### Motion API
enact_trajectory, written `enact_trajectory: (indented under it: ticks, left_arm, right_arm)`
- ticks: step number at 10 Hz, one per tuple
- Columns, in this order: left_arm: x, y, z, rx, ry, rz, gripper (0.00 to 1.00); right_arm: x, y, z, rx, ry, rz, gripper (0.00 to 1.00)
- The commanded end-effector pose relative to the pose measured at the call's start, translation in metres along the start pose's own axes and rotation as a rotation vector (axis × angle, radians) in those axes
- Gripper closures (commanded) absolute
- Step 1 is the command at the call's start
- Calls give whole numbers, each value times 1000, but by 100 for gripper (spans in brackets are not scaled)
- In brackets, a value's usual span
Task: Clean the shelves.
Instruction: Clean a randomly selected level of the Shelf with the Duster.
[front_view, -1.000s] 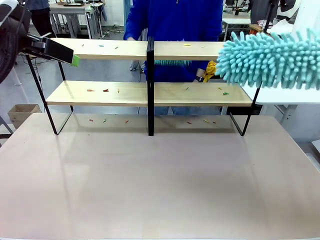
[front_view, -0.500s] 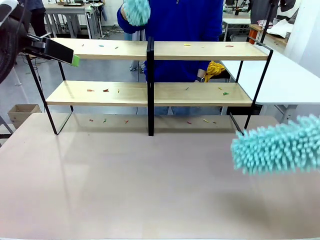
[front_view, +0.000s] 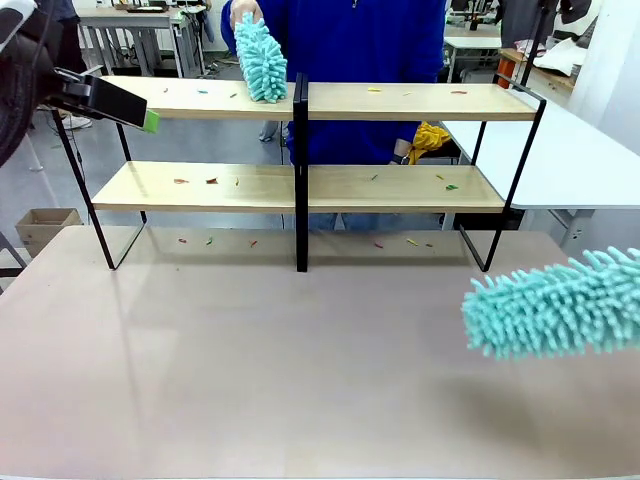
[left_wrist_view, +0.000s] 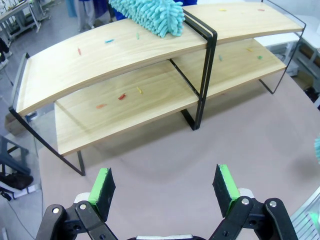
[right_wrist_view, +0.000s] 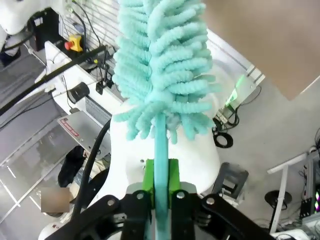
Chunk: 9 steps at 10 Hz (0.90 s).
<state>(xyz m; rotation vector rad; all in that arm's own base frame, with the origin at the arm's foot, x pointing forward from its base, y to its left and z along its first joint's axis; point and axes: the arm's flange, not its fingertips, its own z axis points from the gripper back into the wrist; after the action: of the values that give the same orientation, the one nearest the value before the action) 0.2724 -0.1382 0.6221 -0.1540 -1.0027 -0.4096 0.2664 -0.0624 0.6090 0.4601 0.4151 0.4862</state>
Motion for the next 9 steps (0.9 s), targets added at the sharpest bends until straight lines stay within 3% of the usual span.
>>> enact_trajectory:
  ticks: [1,3,5,7,8,9]
  left_arm:
    - [0,1,0,-1,0,1,0]
    - [0,1,0,-1,0,1,0]
    - [0,1,0,-1,0,1,0]
    - [0,1,0,-1,0,1,0]
    - [0,1,0,-1,0,1,0]
    - [0,1,0,-1,0,1,0]
  right_arm:
    - [33,-11,0,61,-185,-51,87]
    - [52,-23,-3,71,-171,-78,87]
    - [65,-19,-4,87,-338,-21,87]
    - [107,1,-12,65,-448,-121,87]
    - [129,9,-14,82,-574,-171,87]
    - [153,19,-18,98,-626,-197,87]
